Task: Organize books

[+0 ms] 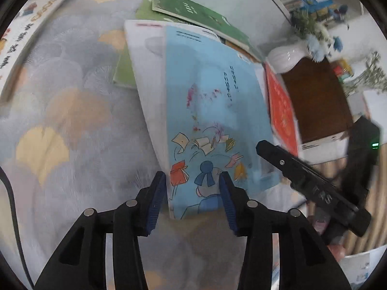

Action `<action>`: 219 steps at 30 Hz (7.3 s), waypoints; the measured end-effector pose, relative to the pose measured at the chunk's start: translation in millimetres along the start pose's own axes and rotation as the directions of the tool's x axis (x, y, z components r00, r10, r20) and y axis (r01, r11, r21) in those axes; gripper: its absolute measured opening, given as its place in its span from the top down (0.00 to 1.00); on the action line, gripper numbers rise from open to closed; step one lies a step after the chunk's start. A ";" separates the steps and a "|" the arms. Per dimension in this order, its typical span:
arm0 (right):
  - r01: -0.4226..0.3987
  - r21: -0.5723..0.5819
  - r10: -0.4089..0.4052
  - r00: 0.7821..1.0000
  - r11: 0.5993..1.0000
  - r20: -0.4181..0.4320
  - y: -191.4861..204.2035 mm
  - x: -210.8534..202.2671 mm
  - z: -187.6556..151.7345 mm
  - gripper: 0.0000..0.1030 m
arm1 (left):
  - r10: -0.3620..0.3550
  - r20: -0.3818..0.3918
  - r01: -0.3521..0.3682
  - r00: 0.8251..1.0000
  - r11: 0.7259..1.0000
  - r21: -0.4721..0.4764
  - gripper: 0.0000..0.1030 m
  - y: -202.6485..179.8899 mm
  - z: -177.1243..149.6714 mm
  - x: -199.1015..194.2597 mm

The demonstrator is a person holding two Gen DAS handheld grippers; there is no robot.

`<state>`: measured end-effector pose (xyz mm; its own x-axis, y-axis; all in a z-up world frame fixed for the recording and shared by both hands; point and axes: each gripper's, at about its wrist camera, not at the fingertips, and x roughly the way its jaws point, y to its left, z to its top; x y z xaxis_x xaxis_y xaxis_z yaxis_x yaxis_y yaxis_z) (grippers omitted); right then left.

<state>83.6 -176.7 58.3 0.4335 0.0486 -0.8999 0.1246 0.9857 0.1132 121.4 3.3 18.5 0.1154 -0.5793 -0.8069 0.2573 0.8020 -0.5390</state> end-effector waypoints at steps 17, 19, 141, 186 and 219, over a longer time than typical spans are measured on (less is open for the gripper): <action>-0.343 -0.023 0.337 0.931 0.939 -0.138 -52.1 -4.1 -80.4 0.34 | 0.087 -0.004 -0.086 0.996 0.984 -0.157 0.60 -23.3 -122.0 -12.6; -0.400 -0.022 0.391 0.905 0.916 -0.167 -42.6 -2.5 -76.2 0.31 | 0.093 0.005 -0.091 0.996 0.983 -0.158 0.60 -28.8 -121.2 -10.5; -0.473 -0.221 0.453 0.881 0.853 -0.141 288.1 39.7 53.7 0.67 | 0.120 0.303 -0.093 0.945 0.991 -0.101 0.82 180.7 7.9 -194.8; -0.411 0.069 0.414 0.875 0.909 -0.249 -5.1 -12.1 -54.0 0.45 | 0.100 0.143 -0.078 0.985 0.986 -0.150 0.59 -37.0 -116.0 -73.9; -0.042 0.422 0.045 0.999 0.905 0.005 -198.5 33.2 22.3 0.49 | 0.052 -0.022 -0.047 0.998 0.979 0.199 0.61 -173.9 81.3 104.6</action>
<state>93.1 -374.4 15.3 0.4426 0.0917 -0.8920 0.4714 0.8224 0.3185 166.8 -208.6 47.5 0.1076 -0.5332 -0.8392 0.4370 0.7835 -0.4418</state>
